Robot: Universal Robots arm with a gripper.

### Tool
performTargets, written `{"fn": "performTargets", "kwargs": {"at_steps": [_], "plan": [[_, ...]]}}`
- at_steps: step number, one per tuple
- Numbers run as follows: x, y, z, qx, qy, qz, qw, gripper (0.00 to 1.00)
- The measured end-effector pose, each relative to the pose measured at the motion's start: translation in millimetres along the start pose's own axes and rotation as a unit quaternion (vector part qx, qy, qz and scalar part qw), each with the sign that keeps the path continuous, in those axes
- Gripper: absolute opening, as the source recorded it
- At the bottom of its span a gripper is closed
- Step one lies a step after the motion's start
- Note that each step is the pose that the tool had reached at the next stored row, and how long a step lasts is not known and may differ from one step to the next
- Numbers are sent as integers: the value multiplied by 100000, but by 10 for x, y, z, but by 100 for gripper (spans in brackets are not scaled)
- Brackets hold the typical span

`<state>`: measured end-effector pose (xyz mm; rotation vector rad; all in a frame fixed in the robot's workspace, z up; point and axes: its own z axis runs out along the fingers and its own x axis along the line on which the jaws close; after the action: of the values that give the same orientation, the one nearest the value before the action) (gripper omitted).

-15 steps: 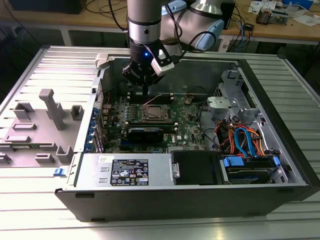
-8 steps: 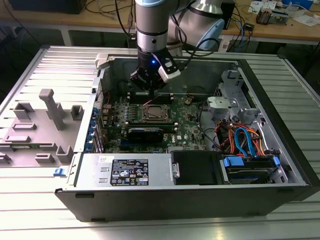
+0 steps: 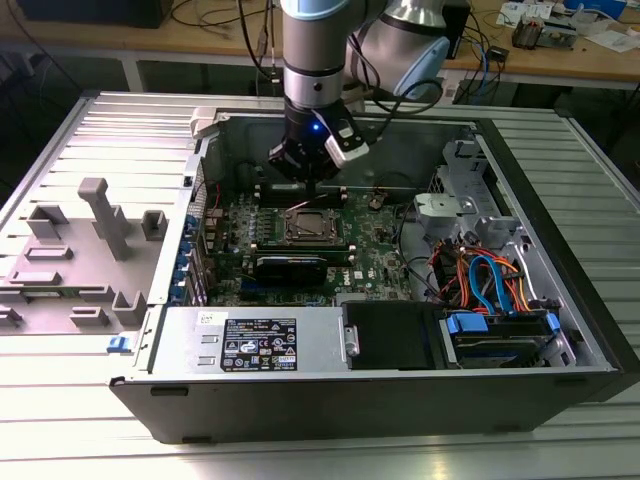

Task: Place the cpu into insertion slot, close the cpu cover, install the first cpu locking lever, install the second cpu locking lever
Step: 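Install the first cpu locking lever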

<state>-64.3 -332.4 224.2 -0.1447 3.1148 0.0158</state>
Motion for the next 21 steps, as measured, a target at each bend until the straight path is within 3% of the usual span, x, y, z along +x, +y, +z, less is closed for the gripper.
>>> {"fn": "performTargets", "kwargs": {"at_steps": [16,21], "plan": [[-137,-19,80,4,-3,217,100000,11],[-160,-22,140,12,-34,227,100000,11]]}}
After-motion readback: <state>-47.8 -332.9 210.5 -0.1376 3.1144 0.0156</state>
